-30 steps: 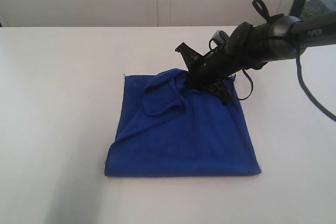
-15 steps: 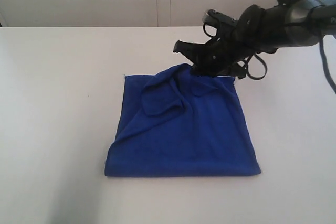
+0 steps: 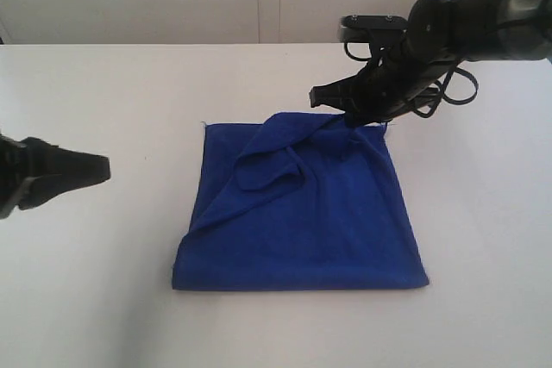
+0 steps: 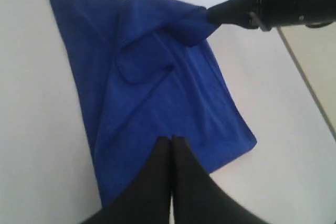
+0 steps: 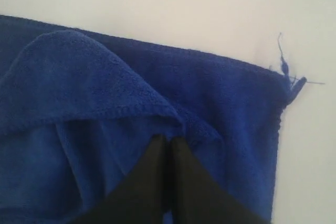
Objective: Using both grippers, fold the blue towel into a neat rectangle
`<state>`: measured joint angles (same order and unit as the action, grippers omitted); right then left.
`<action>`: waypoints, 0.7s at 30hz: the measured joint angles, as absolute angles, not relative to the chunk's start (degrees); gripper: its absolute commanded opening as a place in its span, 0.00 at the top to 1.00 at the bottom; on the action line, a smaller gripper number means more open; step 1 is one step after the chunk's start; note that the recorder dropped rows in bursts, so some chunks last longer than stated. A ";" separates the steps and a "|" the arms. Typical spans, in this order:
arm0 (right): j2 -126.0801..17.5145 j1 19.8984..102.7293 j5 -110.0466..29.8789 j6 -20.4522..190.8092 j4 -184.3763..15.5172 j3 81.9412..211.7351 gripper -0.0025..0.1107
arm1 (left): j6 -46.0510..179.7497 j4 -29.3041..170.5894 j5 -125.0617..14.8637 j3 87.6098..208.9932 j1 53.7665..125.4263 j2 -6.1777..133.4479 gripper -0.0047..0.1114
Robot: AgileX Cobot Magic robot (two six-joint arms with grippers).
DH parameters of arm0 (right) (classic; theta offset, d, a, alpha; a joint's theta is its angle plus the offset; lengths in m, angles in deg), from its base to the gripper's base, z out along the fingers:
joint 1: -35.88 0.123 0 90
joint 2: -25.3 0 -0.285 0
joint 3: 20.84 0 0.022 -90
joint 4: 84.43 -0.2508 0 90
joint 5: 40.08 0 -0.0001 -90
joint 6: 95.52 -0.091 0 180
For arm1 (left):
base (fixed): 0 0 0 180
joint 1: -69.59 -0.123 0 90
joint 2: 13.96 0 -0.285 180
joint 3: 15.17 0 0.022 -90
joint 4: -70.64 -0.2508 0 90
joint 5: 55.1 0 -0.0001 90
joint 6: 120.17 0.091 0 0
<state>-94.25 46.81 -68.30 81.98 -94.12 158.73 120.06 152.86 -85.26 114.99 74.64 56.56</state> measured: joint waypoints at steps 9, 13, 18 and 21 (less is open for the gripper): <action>-94.25 44.19 -66.99 81.05 -93.02 158.73 0.98 | 135.91 168.63 -82.71 122.49 84.43 75.98 0.96; -94.25 42.35 -66.87 81.05 -92.03 158.73 0.98 | 137.30 169.36 -79.82 127.53 88.44 82.19 0.96; -94.25 41.58 -66.87 81.05 -91.48 158.73 0.98 | 138.30 169.36 -78.49 132.91 92.57 88.73 0.96; -94.25 41.58 -66.77 81.05 -91.37 158.73 0.98 | 138.72 169.36 -78.00 136.13 94.51 91.94 0.96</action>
